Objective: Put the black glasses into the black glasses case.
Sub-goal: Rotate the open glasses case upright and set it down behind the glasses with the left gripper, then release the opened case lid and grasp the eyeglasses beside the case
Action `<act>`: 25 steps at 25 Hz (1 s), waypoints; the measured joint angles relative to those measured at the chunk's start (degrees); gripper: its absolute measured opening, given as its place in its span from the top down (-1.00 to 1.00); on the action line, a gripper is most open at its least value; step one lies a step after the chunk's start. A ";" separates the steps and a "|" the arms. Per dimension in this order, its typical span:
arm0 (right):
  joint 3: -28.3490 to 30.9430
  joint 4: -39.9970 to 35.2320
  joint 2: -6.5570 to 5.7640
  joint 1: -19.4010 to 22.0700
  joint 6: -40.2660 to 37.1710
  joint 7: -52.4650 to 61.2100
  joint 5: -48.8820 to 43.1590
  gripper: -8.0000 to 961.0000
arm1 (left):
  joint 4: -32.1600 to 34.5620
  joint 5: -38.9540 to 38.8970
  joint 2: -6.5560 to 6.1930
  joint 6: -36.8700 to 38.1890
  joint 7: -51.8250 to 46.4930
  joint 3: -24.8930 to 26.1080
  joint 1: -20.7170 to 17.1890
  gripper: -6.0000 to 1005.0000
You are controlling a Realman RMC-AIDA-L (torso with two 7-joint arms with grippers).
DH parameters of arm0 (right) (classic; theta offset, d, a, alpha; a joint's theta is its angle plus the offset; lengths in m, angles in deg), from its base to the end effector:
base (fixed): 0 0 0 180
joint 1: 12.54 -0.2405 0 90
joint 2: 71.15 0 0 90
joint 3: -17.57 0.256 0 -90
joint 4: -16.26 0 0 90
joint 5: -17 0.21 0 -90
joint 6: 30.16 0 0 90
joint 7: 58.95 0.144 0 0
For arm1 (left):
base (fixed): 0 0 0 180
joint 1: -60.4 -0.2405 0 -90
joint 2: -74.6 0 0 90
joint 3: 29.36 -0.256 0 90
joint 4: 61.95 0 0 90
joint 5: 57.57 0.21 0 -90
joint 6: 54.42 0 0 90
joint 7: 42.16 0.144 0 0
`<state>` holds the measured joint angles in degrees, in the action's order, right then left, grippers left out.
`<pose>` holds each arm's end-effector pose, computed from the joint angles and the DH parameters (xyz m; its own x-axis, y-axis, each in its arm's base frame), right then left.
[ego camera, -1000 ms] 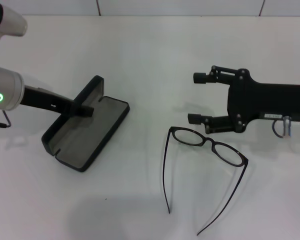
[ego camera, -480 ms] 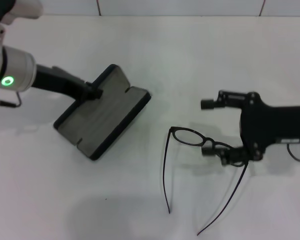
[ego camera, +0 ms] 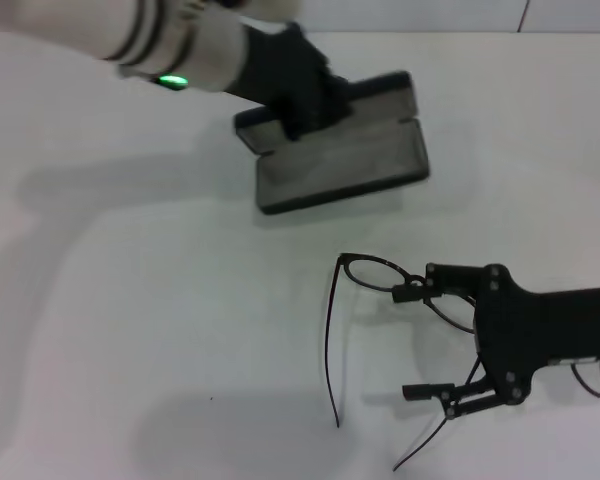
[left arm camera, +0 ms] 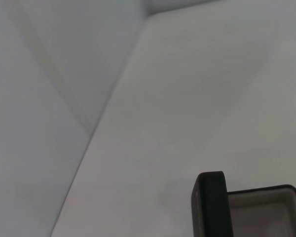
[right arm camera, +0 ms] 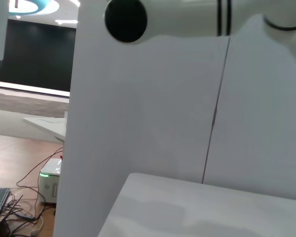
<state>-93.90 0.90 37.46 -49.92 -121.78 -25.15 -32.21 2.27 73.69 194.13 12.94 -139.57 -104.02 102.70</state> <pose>0.2265 0.2930 -0.0431 0.7916 0.2286 -0.5667 0.2189 -0.9719 -0.0862 -0.1259 0.4122 -0.0191 0.9905 -0.0997 -0.0950 -0.1291 -0.9118 -0.3899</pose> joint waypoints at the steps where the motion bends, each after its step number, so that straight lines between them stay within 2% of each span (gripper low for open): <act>1: 0.01 0.08 0.12 0.20 0.08 -0.15 -0.01 -0.60 | -2.10 0.67 0.02 -0.82 0.31 -1.61 1.97 0.56; 5: 0.03 0.24 0.46 1.27 0.48 -0.37 -0.02 -0.59 | -7.45 4.39 0.38 -3.18 -2.05 -6.93 6.88 0.55; 10: 1.64 0.35 -0.06 2.85 0.58 -0.74 -0.12 -0.58 | -7.01 8.90 0.53 -6.99 -9.23 -15.37 8.94 0.53; 15: 2.51 0.36 -0.45 2.55 1.07 -0.90 -0.30 -0.57 | -3.74 8.41 0.52 -6.69 -12.96 -15.65 8.56 0.52; 18: 6.94 0.30 -0.42 2.42 1.42 0.34 -0.26 -0.57 | -2.23 1.20 0.39 -6.53 -12.23 -12.90 6.47 0.10; 21: 13.08 -1.35 -0.09 2.66 2.34 6.29 -0.58 -0.56 | -0.23 -14.38 0.28 -6.24 -5.67 -8.29 0.53 -0.10; 23: 14.55 -5.21 -1.12 2.54 4.37 13.25 -2.72 -0.56 | -0.10 -28.17 0.26 -6.02 1.41 -5.55 -5.41 -0.23; 25: 14.92 -12.73 -3.23 2.48 8.28 23.29 -7.49 -0.55 | -0.65 -38.51 0.23 -5.96 6.57 -4.83 -10.47 -0.23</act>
<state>-78.98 -11.83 34.22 -47.44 -113.50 -1.86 -39.70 1.62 35.17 194.36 6.98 -133.00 -108.85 92.23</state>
